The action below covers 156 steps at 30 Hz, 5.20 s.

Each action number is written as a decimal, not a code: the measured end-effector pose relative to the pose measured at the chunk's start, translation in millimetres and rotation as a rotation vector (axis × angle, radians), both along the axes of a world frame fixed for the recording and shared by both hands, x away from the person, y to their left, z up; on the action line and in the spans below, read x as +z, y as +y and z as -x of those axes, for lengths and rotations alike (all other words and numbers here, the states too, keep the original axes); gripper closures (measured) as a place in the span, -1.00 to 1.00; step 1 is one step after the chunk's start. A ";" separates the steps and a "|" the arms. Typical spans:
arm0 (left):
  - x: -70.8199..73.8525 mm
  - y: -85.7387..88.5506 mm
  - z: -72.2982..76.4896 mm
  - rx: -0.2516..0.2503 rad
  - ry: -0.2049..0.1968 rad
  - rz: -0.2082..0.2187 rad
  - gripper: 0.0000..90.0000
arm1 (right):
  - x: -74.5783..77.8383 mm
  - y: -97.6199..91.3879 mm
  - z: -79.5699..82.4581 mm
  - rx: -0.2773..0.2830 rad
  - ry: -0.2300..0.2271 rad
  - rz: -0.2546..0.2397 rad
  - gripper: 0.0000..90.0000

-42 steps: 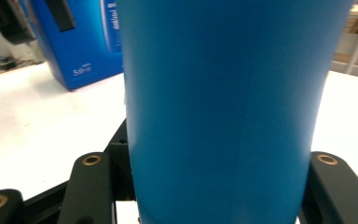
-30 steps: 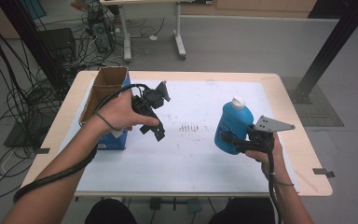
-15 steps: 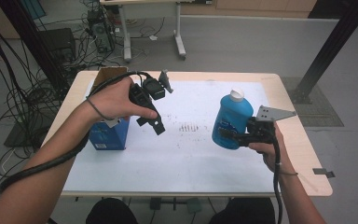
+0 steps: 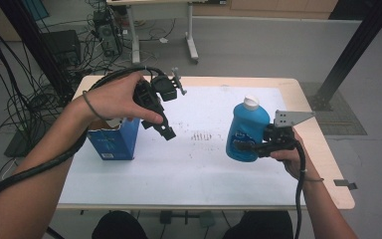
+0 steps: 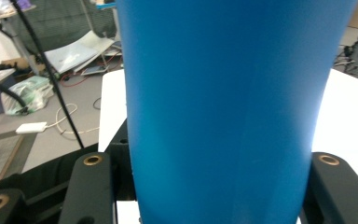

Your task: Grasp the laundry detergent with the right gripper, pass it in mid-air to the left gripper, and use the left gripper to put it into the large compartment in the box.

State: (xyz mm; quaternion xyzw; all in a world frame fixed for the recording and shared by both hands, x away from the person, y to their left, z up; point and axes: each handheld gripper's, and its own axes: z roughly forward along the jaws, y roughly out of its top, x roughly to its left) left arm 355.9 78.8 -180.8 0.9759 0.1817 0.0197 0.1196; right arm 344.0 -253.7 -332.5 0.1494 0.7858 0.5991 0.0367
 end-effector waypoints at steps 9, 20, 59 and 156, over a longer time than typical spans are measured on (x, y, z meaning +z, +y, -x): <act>12.4 -5.6 3.7 -0.053 -0.023 -0.001 -0.80 | 7.9 4.7 0.0 0.099 -0.001 0.011 -0.04; 17.7 -17.1 8.9 -0.100 -0.029 0.005 -0.86 | 13.9 17.4 -2.6 0.168 -0.007 0.016 -0.04; 19.6 -62.8 27.3 -0.231 -0.037 0.006 -0.83 | 25.8 68.7 2.2 0.350 -0.036 0.050 -0.04; 18.2 -77.9 27.7 -0.268 -0.039 -0.024 -0.82 | 16.3 95.4 -2.5 0.374 -0.034 0.058 -0.04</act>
